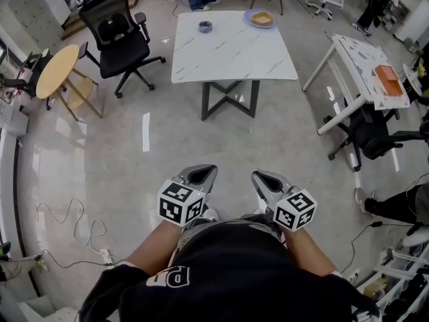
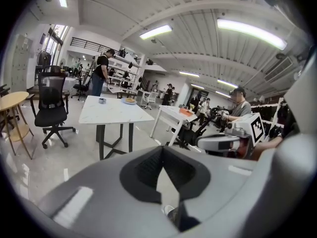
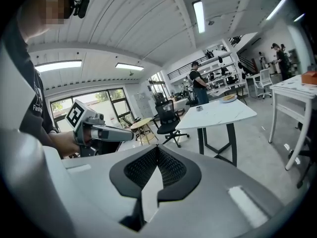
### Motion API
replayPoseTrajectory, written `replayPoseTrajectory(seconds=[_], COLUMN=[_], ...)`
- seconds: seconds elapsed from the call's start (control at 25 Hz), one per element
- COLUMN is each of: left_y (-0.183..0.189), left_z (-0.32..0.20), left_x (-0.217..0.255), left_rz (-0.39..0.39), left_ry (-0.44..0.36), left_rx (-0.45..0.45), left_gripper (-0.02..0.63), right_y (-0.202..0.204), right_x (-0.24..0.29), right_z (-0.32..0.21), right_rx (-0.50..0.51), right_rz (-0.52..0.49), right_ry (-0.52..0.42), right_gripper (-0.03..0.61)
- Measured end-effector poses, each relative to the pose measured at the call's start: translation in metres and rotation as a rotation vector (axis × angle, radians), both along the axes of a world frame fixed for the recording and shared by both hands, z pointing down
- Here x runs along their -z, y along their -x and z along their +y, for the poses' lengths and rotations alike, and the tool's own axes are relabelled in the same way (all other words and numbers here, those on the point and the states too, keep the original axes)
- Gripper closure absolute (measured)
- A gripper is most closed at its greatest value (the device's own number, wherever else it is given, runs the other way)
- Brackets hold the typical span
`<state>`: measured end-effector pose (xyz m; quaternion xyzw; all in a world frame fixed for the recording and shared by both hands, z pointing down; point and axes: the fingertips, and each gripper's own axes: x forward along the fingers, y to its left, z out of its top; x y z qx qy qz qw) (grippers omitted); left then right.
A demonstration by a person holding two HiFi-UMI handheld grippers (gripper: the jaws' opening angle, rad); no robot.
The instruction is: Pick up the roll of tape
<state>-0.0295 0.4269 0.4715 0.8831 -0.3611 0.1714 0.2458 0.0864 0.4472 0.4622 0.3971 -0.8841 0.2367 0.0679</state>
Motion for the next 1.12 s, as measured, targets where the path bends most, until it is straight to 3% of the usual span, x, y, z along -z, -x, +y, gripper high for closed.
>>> replayPoseTrajectory(seconds=[0.28, 0.76, 1.12], left_y=[0.025, 0.044, 0.038], left_z=[-0.001, -0.014, -0.063], left_x=[-0.007, -0.018, -0.015], left_rz=[-0.001, 0.029, 0.009], left_ry=[0.001, 0.014, 0.010], left_rx=[-0.055, -0.035, -0.014], left_gripper=[0.558, 0.558, 0.558], right_y=[0.031, 0.050, 0.044], right_x=[-0.007, -0.015, -0.010], right_z=[0.001, -0.014, -0.079], right_rx=[-0.045, -0.032, -0.030], right_rz=[0.001, 0.027, -0.008], right_ry=[0.034, 0.059, 0.040], right_gripper=[0.578, 0.578, 0.578])
